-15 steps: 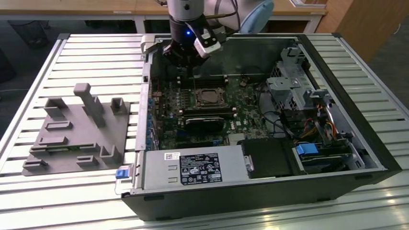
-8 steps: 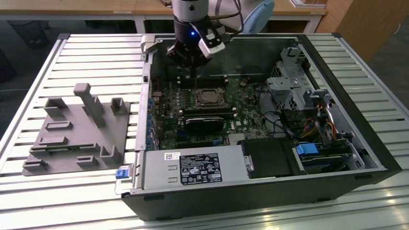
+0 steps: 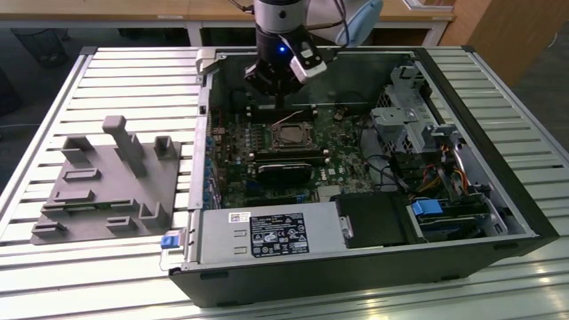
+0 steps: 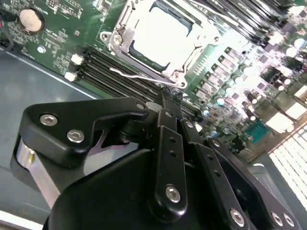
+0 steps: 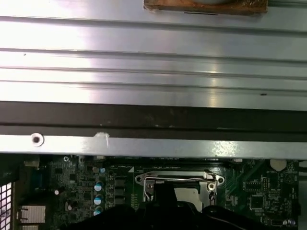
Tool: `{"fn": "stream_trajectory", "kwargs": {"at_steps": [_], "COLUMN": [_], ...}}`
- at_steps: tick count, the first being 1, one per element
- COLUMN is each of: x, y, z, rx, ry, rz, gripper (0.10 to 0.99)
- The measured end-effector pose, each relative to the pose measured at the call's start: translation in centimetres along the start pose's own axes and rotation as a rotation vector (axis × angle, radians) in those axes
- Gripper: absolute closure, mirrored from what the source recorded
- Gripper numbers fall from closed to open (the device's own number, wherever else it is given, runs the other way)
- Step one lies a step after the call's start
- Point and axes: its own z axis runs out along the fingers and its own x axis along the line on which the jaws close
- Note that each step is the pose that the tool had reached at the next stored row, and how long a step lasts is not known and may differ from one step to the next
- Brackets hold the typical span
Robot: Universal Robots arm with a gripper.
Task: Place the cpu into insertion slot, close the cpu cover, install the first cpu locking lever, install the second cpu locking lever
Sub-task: 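Install the first cpu locking lever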
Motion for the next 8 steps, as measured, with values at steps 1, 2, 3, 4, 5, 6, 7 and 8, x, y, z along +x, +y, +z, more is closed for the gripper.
{"fn": "stream_trajectory", "kwargs": {"at_steps": [1, 2, 3, 4, 5, 6, 7, 8], "x": [-0.04, -0.10, -0.16, -0.21, -0.28, -0.36, -0.44, -0.49], "y": [-0.01, -0.01, -0.01, -0.02, -0.03, -0.03, -0.04, -0.04], "z": [0.06, 0.14, 0.27, 0.44, 0.60, 0.76, 0.89, 0.99], "rx": [-0.006, -0.016, -0.021, -0.022, -0.022, -0.022, -0.022, -0.022], "ry": [0.0003, 0.0002, 0.0000, -0.0001, 0.0000, 0.0001, 0.0000, 0.0000], "rz": [0.000, 0.001, 0.001, 0.001, 0.001, 0.001, 0.001, 0.001], "gripper": [0.980, 0.980, 0.980, 0.980, 0.980, 0.980, 0.980, 0.980]}}
